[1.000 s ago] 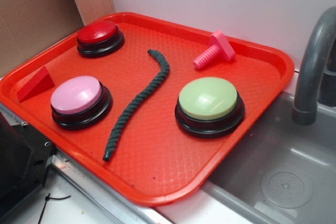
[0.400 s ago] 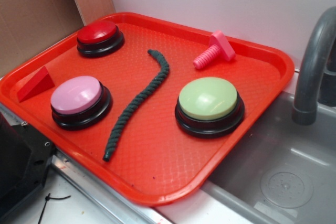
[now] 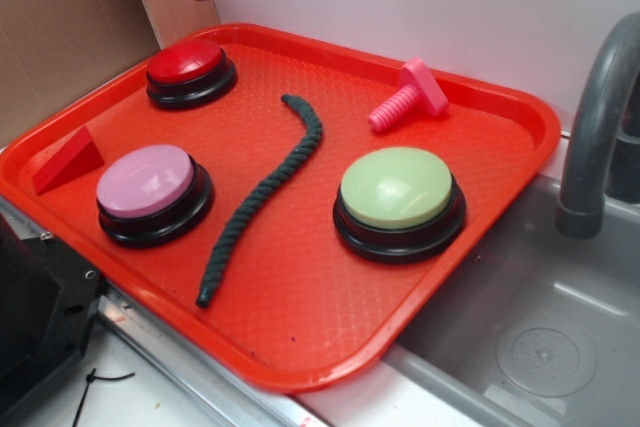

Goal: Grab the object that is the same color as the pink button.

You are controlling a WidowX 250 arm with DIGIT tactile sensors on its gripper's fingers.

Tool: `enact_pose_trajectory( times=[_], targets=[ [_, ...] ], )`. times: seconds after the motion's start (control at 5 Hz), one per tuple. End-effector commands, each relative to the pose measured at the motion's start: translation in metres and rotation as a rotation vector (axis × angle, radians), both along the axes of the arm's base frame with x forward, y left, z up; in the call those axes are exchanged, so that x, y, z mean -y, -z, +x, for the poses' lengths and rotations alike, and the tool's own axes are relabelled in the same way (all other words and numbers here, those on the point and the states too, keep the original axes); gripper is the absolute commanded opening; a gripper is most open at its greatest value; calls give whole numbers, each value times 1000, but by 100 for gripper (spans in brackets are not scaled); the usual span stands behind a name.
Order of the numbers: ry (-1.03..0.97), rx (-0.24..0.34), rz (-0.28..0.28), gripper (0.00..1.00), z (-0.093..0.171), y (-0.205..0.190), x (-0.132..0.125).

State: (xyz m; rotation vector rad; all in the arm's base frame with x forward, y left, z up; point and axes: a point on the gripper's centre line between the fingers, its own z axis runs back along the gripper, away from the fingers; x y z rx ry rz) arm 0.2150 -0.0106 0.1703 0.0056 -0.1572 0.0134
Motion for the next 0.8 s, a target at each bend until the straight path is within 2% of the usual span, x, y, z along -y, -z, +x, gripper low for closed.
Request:
enact_pose_trajectory(
  times=[0.0, 0.2, 0.4, 0.6],
  targets=[
    [114, 19, -41, 100, 52, 35, 21],
    [130, 40, -11, 100, 69, 51, 29],
    [179, 8, -26, 100, 88, 69, 38],
    [181, 7, -22, 100, 102, 83, 44]
  ],
)
